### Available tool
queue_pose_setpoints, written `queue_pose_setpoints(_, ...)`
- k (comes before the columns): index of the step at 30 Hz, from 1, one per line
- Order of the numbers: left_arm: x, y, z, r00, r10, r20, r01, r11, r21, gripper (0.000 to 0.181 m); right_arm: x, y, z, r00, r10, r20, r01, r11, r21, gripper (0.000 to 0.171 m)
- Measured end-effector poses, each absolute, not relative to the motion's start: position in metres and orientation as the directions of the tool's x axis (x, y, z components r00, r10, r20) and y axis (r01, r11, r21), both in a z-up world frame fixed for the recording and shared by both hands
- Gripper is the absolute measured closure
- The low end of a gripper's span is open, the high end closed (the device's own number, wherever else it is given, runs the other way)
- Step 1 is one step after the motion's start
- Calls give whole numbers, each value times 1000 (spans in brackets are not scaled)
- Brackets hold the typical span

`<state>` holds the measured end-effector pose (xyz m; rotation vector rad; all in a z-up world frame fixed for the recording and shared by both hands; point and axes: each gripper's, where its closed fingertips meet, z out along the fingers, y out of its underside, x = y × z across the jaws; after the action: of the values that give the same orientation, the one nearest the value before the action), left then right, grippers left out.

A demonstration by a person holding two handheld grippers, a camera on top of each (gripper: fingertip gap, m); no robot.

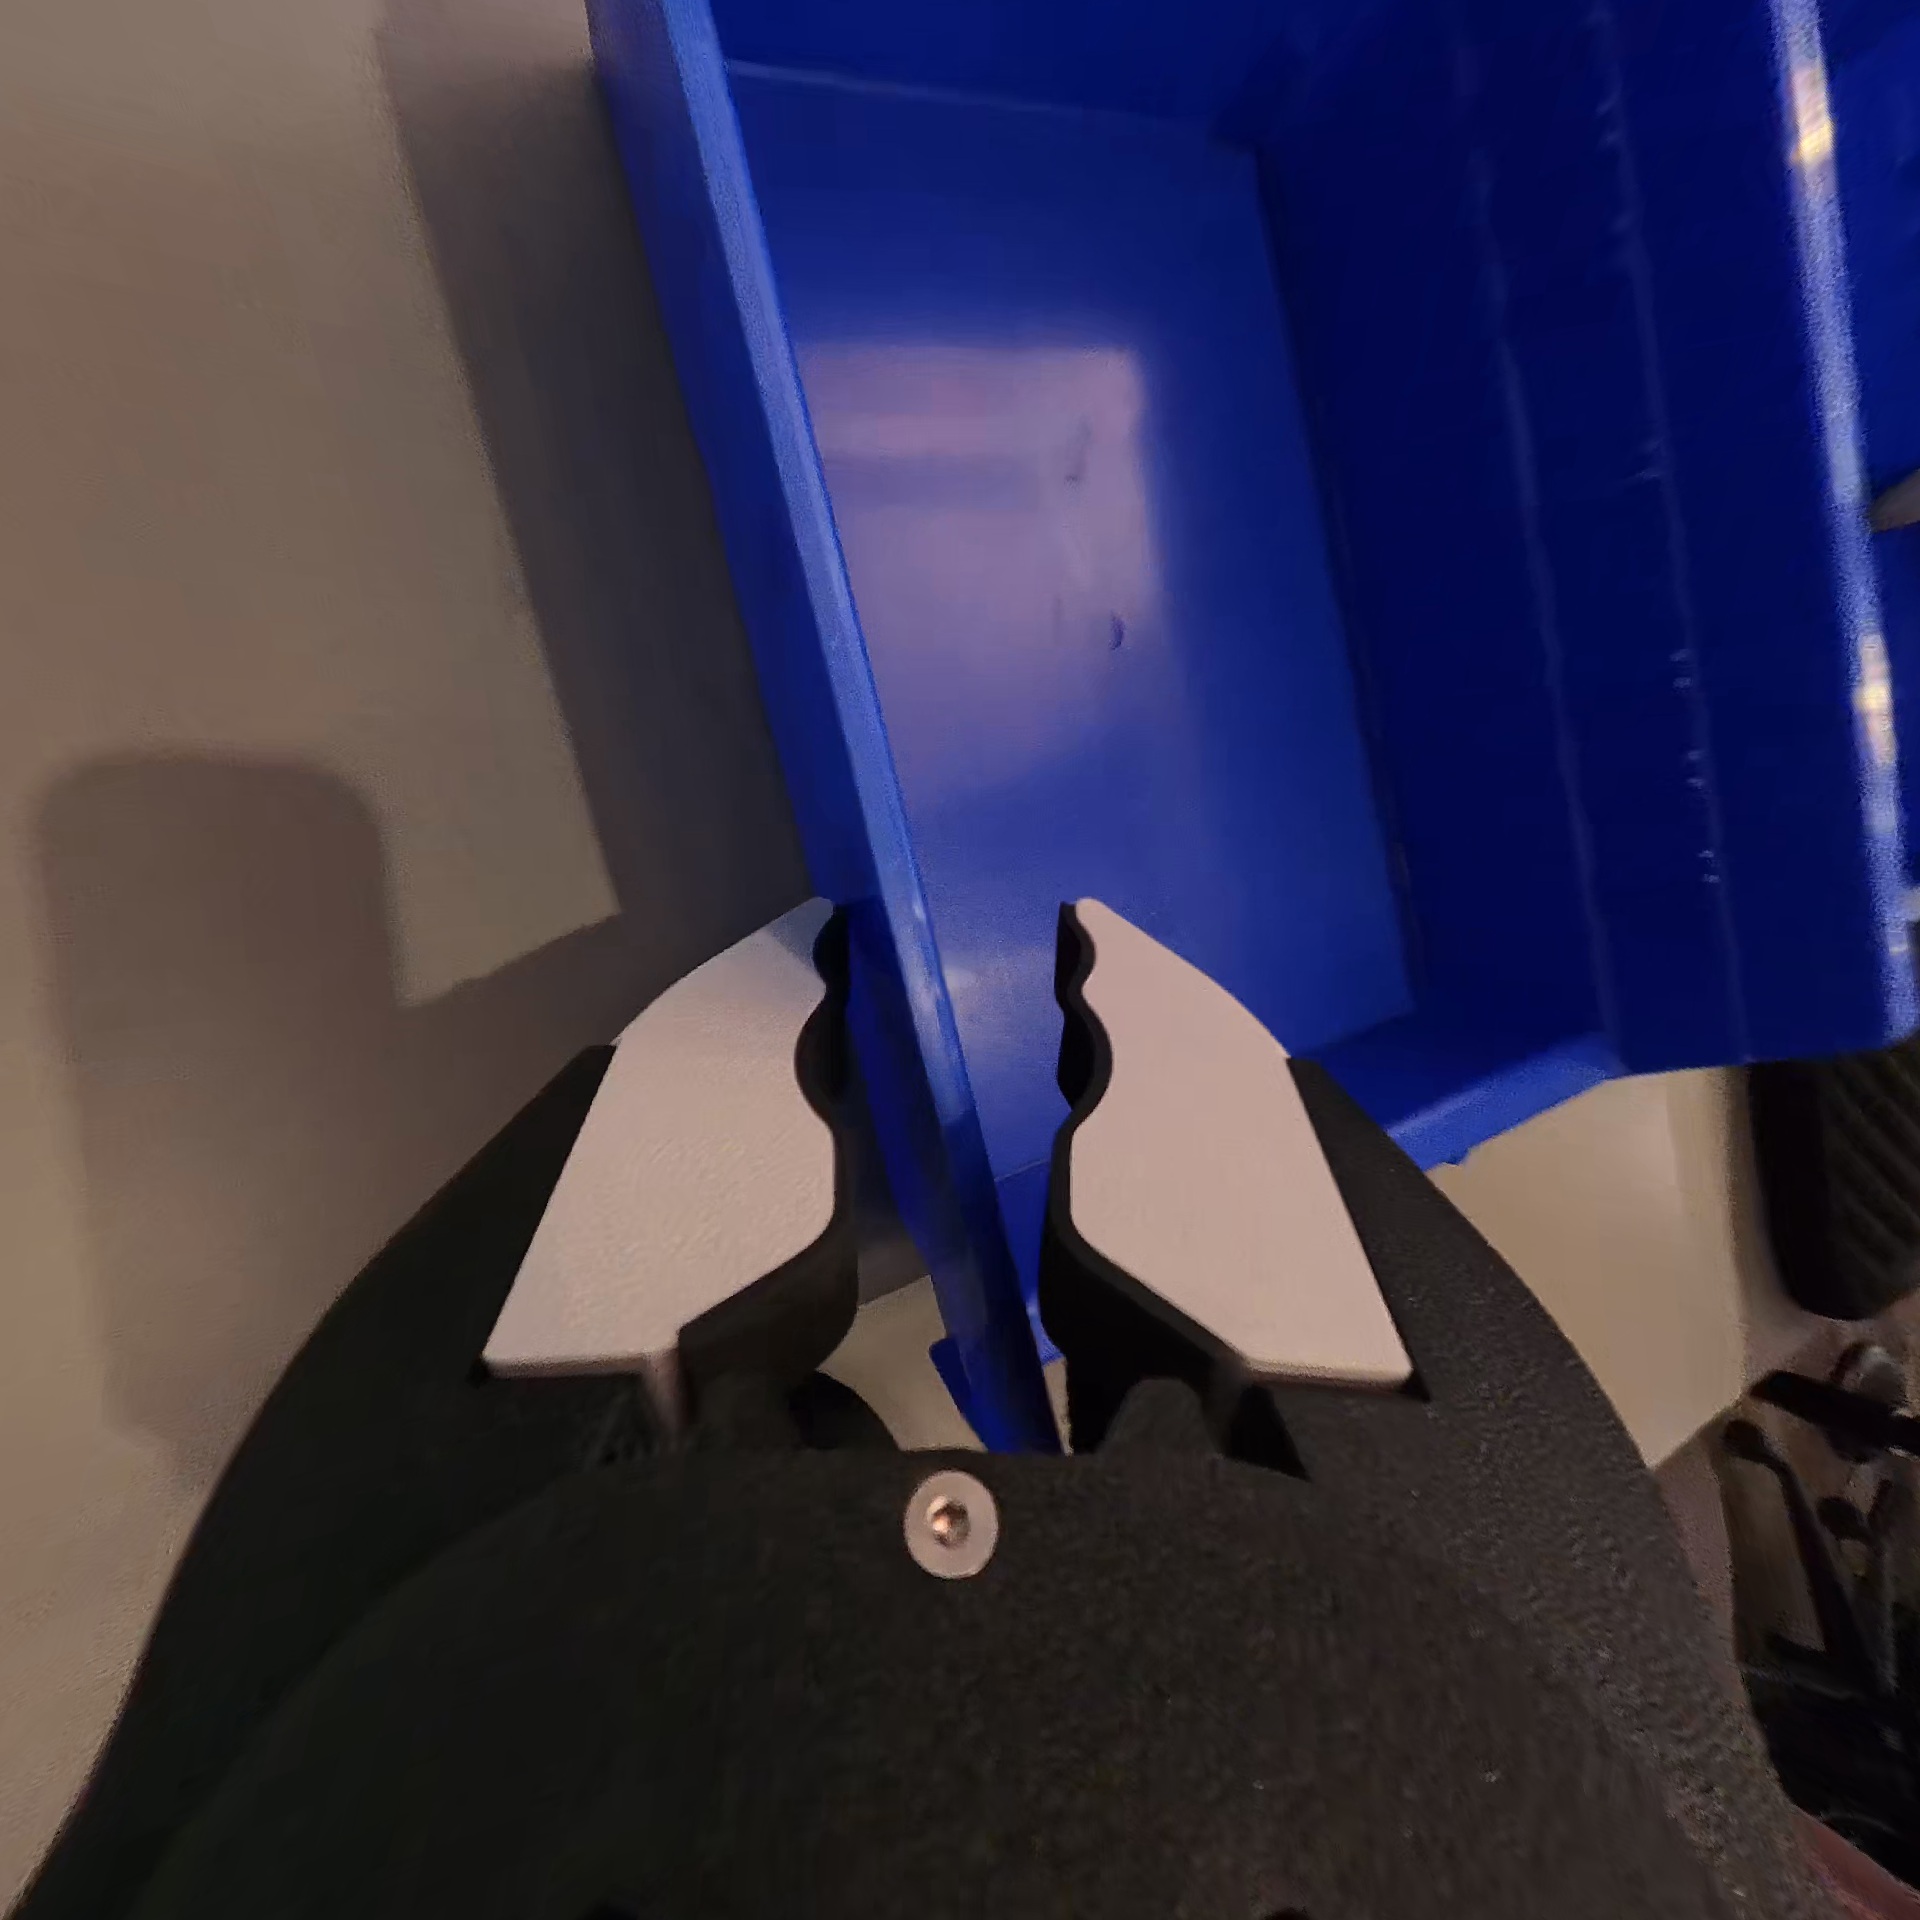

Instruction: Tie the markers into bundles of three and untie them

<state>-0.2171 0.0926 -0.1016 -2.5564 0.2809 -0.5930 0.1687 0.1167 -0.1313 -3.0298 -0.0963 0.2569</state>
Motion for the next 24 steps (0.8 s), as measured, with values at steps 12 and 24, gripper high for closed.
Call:
queue_pose_setpoints(12, -314, 29, -12, 887, -346, 306, -29, -702, -711, 148, 216, 107, -128, 982, 33, -187, 20, -997, -72, 164)
queue_pose_setpoints(24, -418, -31, -27, 922, -188, 338, 135, -662, -738, 154, 251, 98, -43, 989, -34, -142, -46, -996, -80, 165)
